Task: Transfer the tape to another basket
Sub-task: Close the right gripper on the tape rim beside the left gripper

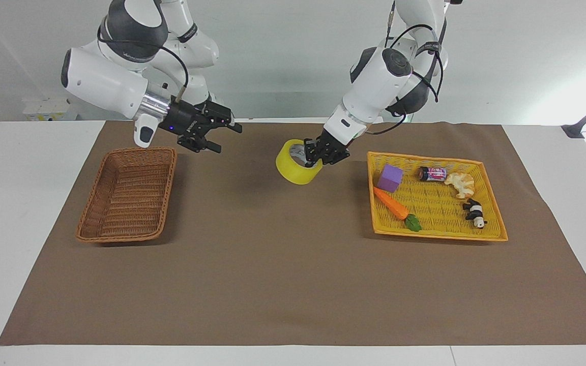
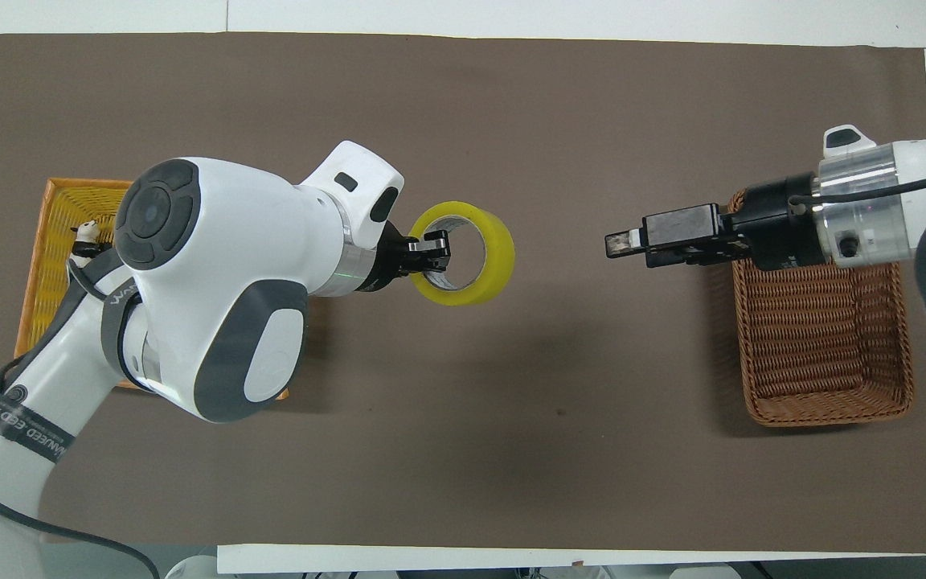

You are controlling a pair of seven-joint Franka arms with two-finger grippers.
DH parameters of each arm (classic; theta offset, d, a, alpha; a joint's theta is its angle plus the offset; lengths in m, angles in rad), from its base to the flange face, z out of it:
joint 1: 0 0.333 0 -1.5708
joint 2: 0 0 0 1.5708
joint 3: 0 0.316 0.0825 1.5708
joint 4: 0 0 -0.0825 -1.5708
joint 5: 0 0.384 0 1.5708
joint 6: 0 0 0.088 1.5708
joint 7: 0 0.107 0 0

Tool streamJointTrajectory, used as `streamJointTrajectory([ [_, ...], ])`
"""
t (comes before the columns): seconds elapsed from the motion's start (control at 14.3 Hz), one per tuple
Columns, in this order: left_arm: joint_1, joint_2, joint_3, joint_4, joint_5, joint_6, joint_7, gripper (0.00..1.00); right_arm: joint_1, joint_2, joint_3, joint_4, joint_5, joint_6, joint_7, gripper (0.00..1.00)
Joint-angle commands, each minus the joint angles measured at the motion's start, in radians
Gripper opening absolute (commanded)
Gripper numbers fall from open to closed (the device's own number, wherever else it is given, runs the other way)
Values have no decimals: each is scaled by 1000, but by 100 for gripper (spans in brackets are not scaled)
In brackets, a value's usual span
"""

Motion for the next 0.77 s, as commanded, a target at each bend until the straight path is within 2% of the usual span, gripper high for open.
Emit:
streamJointTrajectory([
  [0.0, -16, 0, 15, 19, -18, -7, 6, 0, 43, -11, 0, -61, 48, 93, 29, 100],
  [0.21, -17, -8, 15, 19, -18, -13, 8, 0, 96, -1, 0, -108, 147, 155, 37, 100],
  [0.7, -17, -9, 15, 16, -18, -16, 28, 0, 179, 29, 0, -118, 195, 213, 46, 100],
])
